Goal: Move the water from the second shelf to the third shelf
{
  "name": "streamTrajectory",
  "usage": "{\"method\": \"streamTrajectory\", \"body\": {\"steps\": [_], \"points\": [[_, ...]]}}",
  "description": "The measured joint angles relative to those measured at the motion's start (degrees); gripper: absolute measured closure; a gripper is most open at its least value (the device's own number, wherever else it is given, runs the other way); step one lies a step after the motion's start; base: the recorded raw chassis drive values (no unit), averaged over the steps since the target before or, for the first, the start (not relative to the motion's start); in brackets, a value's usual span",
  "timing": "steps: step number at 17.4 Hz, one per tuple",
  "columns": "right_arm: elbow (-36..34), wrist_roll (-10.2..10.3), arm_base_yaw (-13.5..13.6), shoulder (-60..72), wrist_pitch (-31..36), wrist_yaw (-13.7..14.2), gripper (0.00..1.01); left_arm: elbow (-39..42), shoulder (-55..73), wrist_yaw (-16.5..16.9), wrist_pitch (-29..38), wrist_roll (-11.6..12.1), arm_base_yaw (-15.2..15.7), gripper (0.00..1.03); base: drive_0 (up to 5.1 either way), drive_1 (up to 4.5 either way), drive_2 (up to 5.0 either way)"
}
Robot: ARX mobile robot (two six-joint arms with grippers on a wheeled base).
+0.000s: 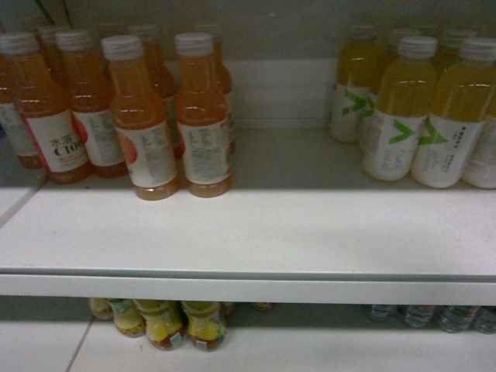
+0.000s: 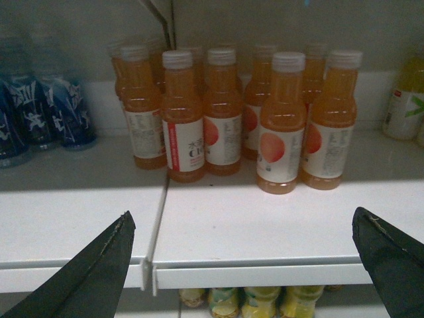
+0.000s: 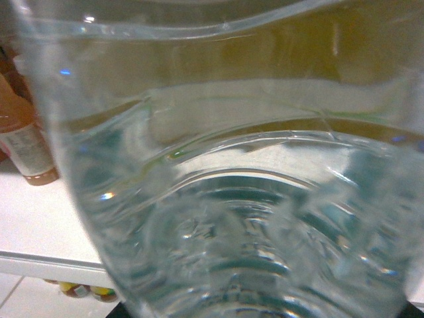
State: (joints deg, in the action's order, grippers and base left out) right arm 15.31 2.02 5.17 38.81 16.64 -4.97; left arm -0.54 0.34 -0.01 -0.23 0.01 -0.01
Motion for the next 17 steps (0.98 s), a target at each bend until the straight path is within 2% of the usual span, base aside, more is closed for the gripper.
{"method": "streamTrajectory", "body": {"steps": [17], "points": [[0.0, -0.1, 0.0, -0.1, 0.1, 0.0, 0.6, 0.0, 0.0, 0.0, 0.0, 0.0, 0.0, 0.05, -5.0, 2.48, 2.5]]}}
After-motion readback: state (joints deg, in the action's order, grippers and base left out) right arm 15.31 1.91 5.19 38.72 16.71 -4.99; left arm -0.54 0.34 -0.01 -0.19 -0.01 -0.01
